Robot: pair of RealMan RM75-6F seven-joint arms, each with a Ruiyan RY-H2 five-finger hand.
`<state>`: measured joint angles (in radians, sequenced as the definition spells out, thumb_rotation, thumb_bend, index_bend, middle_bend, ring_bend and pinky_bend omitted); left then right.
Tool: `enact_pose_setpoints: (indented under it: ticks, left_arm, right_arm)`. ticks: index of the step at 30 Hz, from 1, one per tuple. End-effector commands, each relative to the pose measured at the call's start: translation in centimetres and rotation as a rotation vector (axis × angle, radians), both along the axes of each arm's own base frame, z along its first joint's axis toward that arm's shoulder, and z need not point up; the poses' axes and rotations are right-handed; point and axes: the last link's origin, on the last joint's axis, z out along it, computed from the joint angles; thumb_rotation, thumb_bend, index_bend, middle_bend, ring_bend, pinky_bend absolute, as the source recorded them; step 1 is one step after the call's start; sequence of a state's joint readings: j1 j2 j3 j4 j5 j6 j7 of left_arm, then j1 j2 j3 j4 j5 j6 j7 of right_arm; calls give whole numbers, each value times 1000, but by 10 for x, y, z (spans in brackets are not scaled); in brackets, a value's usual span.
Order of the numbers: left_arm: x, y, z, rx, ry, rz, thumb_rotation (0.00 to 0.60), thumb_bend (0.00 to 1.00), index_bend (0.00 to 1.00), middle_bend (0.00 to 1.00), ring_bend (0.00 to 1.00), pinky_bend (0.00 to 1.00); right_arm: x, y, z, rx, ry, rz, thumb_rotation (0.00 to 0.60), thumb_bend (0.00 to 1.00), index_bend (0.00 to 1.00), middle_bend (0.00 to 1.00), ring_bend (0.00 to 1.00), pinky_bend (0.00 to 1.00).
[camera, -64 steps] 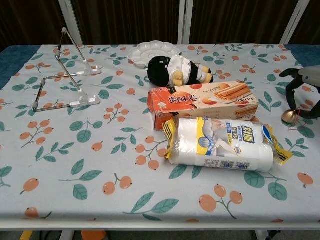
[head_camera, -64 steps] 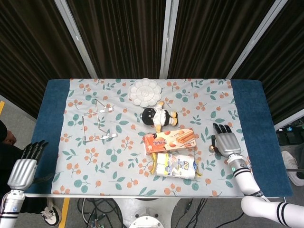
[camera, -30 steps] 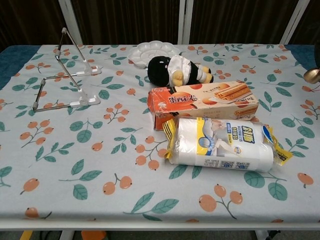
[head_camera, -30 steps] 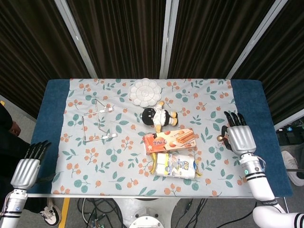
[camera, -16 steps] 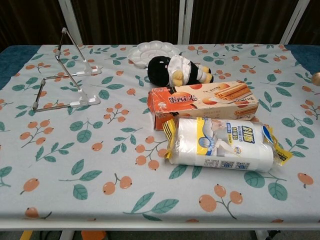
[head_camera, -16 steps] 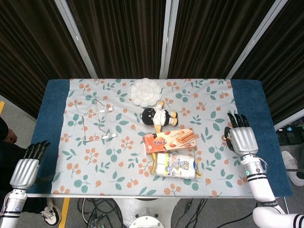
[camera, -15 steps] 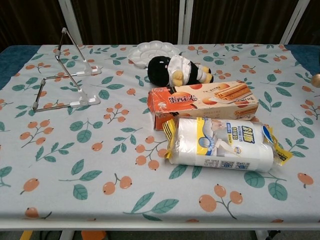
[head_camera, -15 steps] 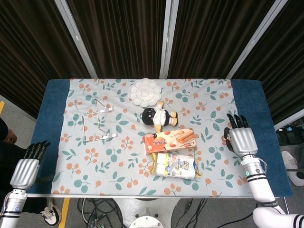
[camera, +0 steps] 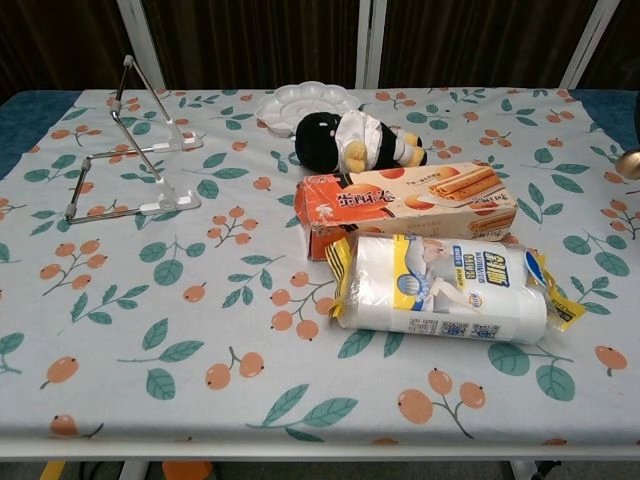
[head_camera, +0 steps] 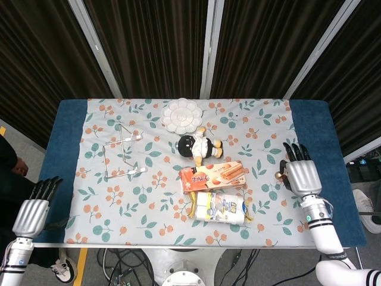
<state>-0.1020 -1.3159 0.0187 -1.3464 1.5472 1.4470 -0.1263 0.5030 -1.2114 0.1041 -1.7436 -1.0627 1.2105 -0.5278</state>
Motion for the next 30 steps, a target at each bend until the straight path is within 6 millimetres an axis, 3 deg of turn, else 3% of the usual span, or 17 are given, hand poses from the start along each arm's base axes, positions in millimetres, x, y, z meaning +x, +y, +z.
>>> enact_pose_setpoints:
  ticks: [1, 22, 30]
  left_arm:
    - [0, 1, 1, 6, -1, -1, 600, 58, 53, 30, 0, 16]
    - [-3, -1, 2, 7, -8, 5, 600, 59, 53, 30, 0, 16]
    - [-5, -2, 4, 12, -11, 10, 600, 58, 53, 31, 0, 16]
  right_arm:
    - [-3, 3, -9, 56, 3, -12, 600, 306, 682, 79, 0, 0]
    - [-3, 0, -53, 202, 46, -67, 600, 302, 681, 79, 0, 0]
    - [-5, 0, -61, 208, 62, -75, 600, 293, 671, 79, 0, 0]
